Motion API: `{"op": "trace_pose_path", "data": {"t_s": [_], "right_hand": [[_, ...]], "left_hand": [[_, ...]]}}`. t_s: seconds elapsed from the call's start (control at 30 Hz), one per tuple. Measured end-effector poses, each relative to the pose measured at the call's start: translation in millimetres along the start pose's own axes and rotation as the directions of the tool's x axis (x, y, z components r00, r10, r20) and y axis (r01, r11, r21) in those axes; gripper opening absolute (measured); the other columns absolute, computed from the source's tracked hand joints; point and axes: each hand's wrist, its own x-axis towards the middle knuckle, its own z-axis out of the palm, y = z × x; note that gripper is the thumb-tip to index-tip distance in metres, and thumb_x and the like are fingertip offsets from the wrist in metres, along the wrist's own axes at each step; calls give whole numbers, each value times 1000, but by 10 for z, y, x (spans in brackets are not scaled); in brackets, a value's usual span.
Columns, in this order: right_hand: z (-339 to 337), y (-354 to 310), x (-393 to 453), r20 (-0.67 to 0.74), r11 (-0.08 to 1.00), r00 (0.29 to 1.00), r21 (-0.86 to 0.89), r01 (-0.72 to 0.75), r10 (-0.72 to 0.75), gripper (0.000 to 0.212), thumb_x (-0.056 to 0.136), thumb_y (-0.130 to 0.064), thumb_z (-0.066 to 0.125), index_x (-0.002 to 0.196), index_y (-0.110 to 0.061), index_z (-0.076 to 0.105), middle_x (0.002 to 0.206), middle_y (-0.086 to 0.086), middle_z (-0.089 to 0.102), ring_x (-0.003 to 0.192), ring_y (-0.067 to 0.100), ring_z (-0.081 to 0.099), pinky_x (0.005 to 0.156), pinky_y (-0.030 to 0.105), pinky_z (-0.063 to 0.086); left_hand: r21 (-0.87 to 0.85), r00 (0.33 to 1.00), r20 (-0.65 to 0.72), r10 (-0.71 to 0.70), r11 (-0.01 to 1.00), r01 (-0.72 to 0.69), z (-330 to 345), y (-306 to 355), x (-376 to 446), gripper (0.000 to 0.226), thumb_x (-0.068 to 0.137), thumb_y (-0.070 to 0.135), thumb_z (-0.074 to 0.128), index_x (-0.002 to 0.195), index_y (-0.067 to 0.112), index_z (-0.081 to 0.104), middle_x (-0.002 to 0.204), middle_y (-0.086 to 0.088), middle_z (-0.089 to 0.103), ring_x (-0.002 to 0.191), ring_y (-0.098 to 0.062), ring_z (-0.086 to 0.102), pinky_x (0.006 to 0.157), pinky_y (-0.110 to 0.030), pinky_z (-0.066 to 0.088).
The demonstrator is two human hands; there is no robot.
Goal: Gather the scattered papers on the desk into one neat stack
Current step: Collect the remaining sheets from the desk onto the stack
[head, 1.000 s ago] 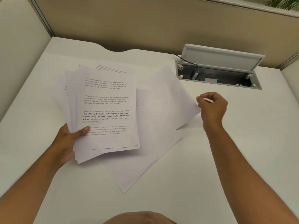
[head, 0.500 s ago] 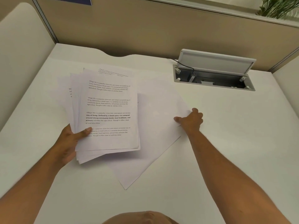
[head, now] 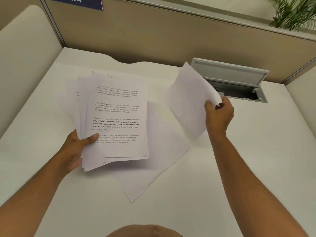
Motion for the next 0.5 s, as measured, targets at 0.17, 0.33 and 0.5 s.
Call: {"op": "trace_pose_path", "data": {"t_s": [0.17, 0.33, 0.5], "right_hand": [[-3, -139, -625, 302, 815, 783, -32, 578, -543, 26, 67, 2, 79, 87, -8, 66, 121, 4, 76, 118, 23, 70, 103, 30, 52], [225, 374, -1323, 745, 807, 633, -234, 543, -210, 36, 79, -15, 88, 111, -8, 71, 145, 9, 65, 148, 33, 50, 124, 60, 28], [241, 634, -1521, 801, 816, 589, -267, 512, -107, 54, 85, -67, 72, 115, -22, 69, 150, -7, 60, 152, 18, 40, 126, 53, 23]], "left_hand": [[-10, 1000, -2, 29, 1000, -29, -49, 18, 19, 50, 85, 14, 81, 134, 23, 76, 128, 1, 86, 110, -21, 85, 78, -35, 71], [-6, 999, -6, 39, 999, -39, -111, 14, -2, 40, 95, 7, 76, 131, 23, 78, 129, 0, 86, 109, -21, 85, 79, -35, 71], [8, 999, -3, 37, 999, -37, -119, 19, -25, 36, 101, 1, 72, 123, 27, 84, 128, 1, 86, 109, -21, 85, 78, -35, 71]]}}
